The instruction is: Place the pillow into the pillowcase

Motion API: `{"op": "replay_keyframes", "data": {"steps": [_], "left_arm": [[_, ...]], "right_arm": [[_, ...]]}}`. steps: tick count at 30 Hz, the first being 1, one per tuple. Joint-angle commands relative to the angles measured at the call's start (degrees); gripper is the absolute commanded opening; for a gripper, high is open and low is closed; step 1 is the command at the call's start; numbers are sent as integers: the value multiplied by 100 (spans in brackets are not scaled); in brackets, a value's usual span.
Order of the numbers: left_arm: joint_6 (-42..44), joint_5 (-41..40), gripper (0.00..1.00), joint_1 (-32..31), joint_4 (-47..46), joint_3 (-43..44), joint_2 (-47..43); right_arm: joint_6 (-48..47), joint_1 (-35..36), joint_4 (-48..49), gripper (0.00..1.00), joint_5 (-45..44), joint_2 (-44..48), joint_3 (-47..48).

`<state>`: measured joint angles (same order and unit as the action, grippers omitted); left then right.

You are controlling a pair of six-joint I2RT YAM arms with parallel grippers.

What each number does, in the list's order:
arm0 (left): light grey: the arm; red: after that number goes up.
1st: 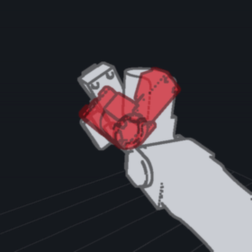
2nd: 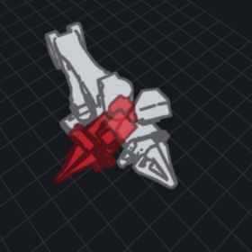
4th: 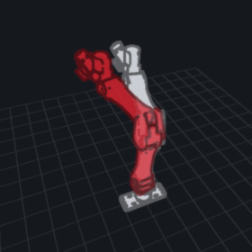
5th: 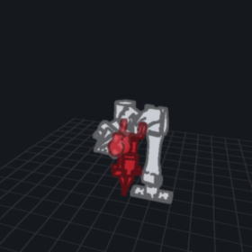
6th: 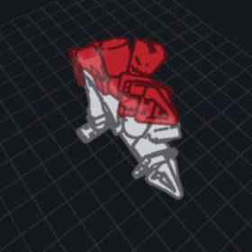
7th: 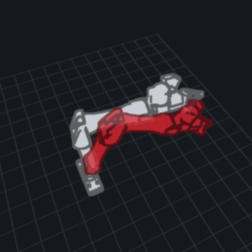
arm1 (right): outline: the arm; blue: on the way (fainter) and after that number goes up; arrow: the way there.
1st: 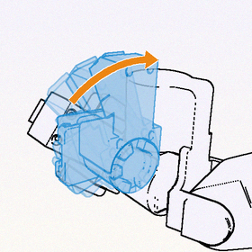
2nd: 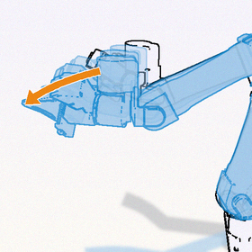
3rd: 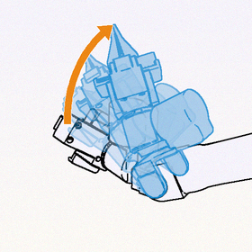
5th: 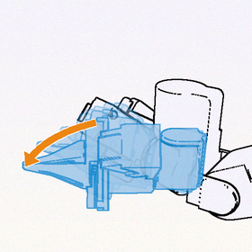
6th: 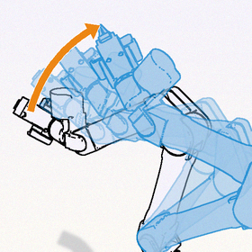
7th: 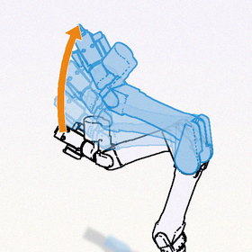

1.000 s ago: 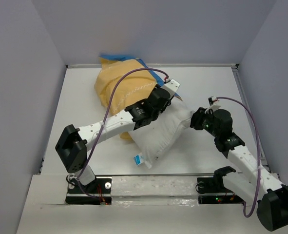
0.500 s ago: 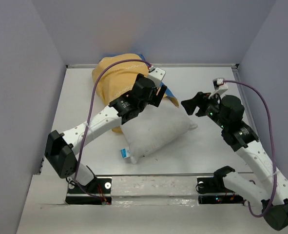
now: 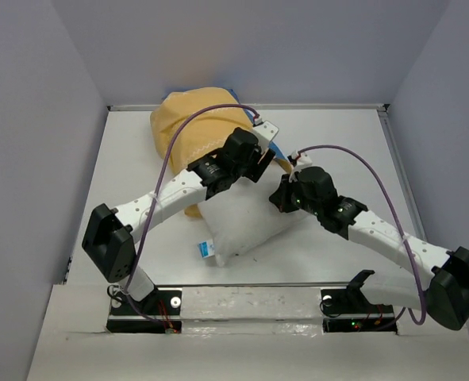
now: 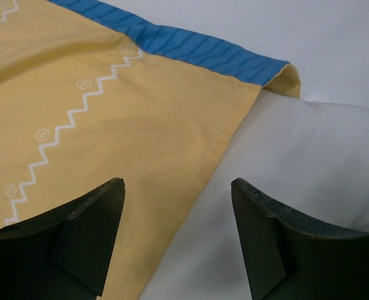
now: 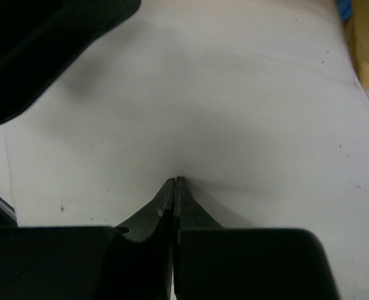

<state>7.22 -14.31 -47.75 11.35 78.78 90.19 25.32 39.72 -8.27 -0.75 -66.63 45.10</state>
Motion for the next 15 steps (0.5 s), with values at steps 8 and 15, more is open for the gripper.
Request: {"op": "replay_keyframes", "data": {"steps": [8,15], "left_arm": [[534,314,81,99,-90,989,1131],[316,-231,42,151,-528,1104,1194]], "right_arm": [[149,-26,467,0,-496,668,-493],[70,-26,371,78,-390,661,-415]]}}
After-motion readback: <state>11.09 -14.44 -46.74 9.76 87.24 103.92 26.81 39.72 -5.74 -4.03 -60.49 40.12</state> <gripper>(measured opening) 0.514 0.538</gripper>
